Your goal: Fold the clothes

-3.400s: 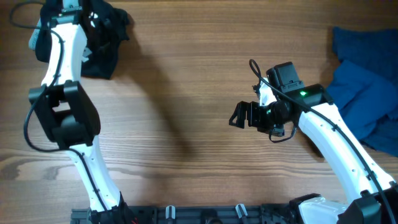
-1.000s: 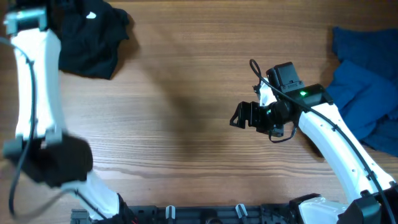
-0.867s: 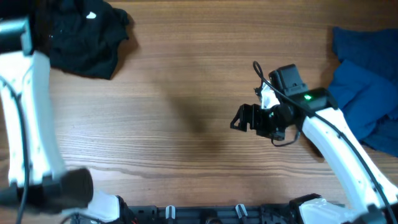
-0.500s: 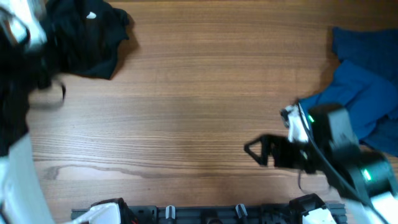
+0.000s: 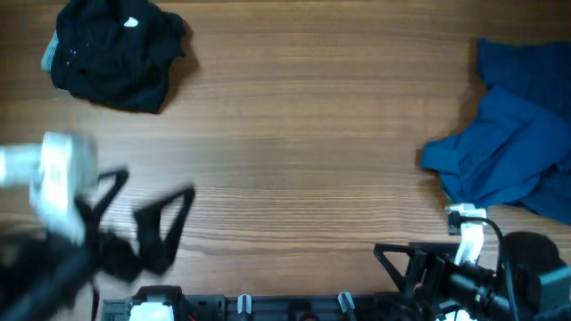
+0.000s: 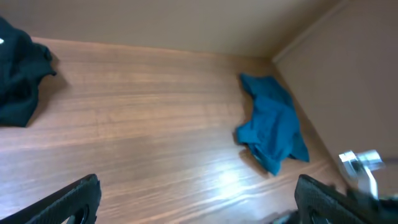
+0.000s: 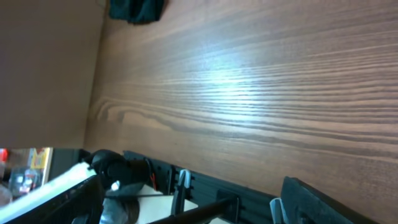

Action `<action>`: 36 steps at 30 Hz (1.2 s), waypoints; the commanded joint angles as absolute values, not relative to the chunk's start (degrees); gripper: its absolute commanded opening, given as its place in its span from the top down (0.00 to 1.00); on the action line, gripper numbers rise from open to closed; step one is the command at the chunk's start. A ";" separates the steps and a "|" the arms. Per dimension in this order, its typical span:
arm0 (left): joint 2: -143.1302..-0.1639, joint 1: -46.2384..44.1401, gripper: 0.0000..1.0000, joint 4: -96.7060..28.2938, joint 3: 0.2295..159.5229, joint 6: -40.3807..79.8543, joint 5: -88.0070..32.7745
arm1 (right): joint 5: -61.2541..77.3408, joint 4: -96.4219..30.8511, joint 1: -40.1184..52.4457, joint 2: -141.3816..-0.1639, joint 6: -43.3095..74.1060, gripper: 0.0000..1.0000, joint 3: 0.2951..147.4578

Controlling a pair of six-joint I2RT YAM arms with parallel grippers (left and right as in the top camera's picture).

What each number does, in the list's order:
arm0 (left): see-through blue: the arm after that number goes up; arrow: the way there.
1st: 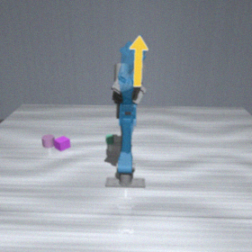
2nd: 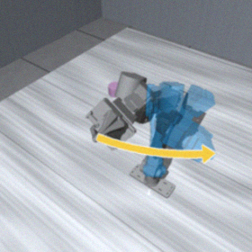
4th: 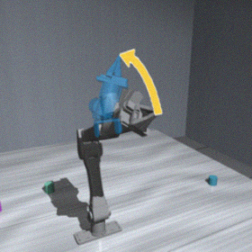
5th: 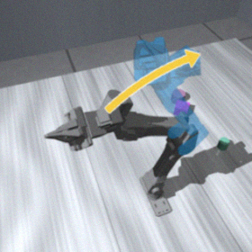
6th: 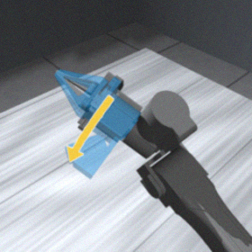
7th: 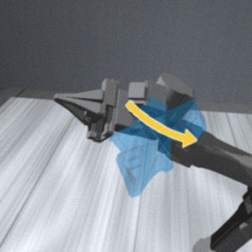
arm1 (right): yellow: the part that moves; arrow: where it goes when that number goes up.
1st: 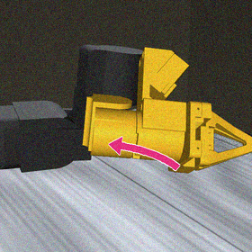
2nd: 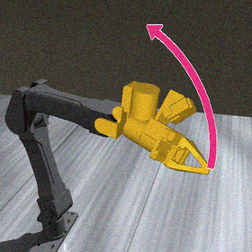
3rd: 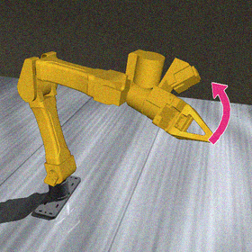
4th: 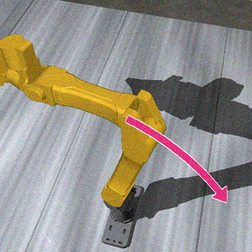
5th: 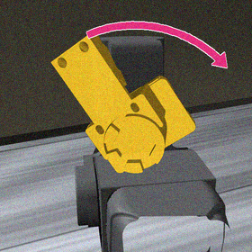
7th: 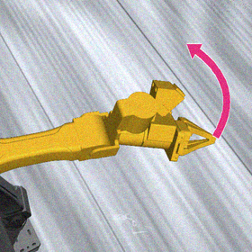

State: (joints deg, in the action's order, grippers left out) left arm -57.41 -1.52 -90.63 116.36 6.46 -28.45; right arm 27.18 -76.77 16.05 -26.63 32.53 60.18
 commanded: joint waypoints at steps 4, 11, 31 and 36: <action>-52.21 -1.91 0.00 -92.64 116.25 5.17 -33.19 | 19.75 -74.87 16.21 -22.09 40.51 0.10 60.31; -50.65 -1.58 0.00 -92.62 114.39 3.16 -35.99 | 9.06 -71.20 16.21 -16.62 41.65 0.12 60.77; -45.15 0.93 0.00 -88.99 104.88 1.91 -32.93 | -0.05 -68.97 16.21 -12.62 42.41 0.00 61.06; -45.15 0.93 0.00 -88.99 104.88 1.91 -32.93 | -0.05 -71.61 16.21 -12.62 42.41 0.00 61.06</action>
State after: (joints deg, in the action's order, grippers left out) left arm -45.04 0.49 -89.34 105.16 3.22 -33.30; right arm 1.74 -70.52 16.05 -13.19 42.04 60.51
